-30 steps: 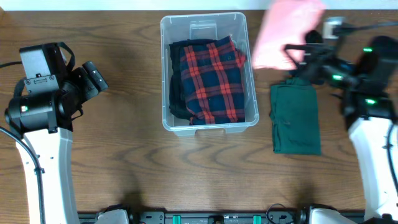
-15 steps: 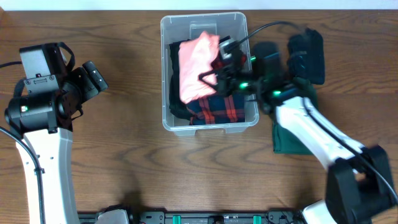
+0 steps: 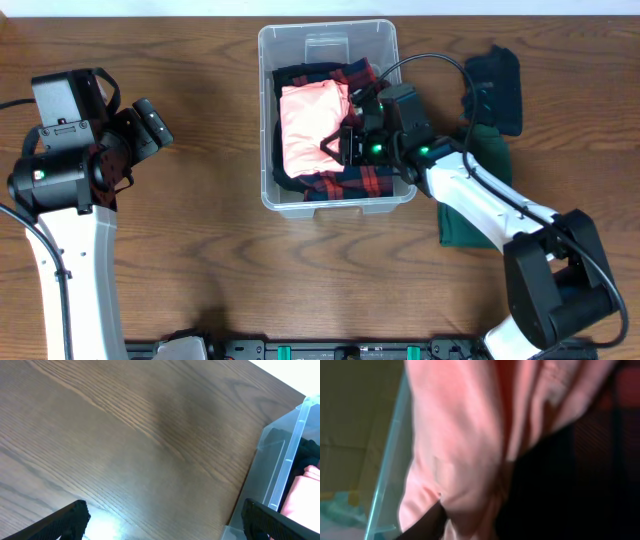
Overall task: Pack container
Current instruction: 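Lower the pink cloth onto the plaid shirt and release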
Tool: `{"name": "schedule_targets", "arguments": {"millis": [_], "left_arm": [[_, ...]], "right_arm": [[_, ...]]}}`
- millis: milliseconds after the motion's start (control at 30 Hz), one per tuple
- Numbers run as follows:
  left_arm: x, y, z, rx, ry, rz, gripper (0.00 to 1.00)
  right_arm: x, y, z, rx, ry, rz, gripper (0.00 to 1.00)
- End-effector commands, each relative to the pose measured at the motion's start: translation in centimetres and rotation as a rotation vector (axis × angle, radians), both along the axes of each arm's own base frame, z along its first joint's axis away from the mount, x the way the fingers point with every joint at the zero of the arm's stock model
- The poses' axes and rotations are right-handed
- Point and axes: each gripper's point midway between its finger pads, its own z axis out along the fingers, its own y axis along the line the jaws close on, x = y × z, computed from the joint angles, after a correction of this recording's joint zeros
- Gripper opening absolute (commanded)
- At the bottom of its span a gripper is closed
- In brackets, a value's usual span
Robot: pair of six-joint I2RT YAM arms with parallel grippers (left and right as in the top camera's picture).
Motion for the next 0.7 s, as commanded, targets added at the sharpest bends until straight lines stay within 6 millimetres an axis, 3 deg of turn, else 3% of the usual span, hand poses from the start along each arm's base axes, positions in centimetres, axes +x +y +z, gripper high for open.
{"name": "schedule_targets", "arguments": {"millis": [0, 133, 267, 367, 467, 667], "left_arm": [[0.0, 0.3, -0.3, 0.000, 0.008, 0.013, 0.98], [0.0, 0.3, -0.3, 0.000, 0.008, 0.013, 0.98], [0.0, 0.3, -0.3, -0.001, 0.008, 0.012, 0.98], [0.0, 0.3, -0.3, 0.000, 0.008, 0.013, 0.98], [0.0, 0.3, -0.3, 0.000, 0.008, 0.013, 0.98], [0.0, 0.3, -0.3, 0.000, 0.008, 0.013, 0.98]], "right_arm": [[0.3, -1.2, 1.8, -0.068, -0.103, -0.004, 0.49], [0.8, -3.6, 6.3, -0.099, -0.230, -0.063, 0.59], [1.4, -7.0, 12.2, -0.111, -0.396, -0.172, 0.63], [1.6, -9.6, 15.3, -0.104, -0.467, -0.248, 0.64], [1.9, -11.6, 16.0, -0.116, -0.483, -0.286, 0.73], [2.3, -16.8, 14.1, -0.168, -0.406, -0.330, 0.77]]}}
